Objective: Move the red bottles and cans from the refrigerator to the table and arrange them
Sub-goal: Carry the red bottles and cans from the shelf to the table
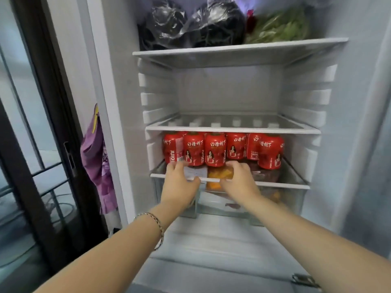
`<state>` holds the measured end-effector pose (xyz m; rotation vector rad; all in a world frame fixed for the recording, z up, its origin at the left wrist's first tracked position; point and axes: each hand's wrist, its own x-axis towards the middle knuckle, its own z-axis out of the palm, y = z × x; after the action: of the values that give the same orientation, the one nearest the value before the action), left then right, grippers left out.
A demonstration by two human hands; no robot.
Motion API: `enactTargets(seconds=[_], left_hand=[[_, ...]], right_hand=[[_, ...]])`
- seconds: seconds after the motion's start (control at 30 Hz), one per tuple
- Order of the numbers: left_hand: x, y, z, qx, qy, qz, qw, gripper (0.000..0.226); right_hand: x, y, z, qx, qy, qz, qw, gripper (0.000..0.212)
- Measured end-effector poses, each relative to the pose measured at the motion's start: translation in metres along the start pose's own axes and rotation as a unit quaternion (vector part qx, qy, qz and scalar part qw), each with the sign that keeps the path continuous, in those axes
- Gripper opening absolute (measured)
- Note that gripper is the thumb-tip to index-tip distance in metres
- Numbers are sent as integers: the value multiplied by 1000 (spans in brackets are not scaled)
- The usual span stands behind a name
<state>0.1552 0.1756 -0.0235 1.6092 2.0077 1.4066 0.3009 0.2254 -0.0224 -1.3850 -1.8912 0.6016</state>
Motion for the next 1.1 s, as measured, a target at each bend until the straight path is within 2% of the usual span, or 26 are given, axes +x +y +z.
enactTargets(seconds=[0.13,0.2,0.3,0.37,0.43,0.5,0.6,0.67,0.73,0.8,0.93,1.03,1.1], left_hand=[[64,-16,4,5,16,5,1000,72],[99,-24,8,35,27,10,999,78],[140,-28,17,124,-1,-23,992,92],[156,-24,23,181,-37,-53,981,108],[165,-17,28,176,-70,-110,976,132],[170,-17,31,168,-63,-120,976,140],[167,-22,30,167,-49,-44,984,113],[167,-27,24,110,-73,-15,991,93],[164,-30,17,58,-115,0,992,88],[159,-33,13,34,-121,26,992,85],[131,-22,1,44,-149,106,982,76],[116,-21,-4,-3,-183,128,975,69],[112,-25,-1,-61,-167,116,977,59]], right_hand=[[44,-4,22,-16,-2,11,1000,64],[70,-9,35,-30,15,7,999,64],[100,-15,51,-37,49,-14,998,67],[112,-12,58,12,102,-20,994,73],[123,-9,58,95,154,0,983,75],[130,-5,54,127,143,28,981,81],[139,1,47,133,101,51,985,80],[141,7,44,143,77,38,986,77],[136,12,40,158,53,27,986,72],[129,14,34,189,37,10,981,63],[112,8,25,276,-8,-31,961,40],[104,11,26,317,-21,-32,948,59],[99,13,27,323,-16,-23,946,76]])
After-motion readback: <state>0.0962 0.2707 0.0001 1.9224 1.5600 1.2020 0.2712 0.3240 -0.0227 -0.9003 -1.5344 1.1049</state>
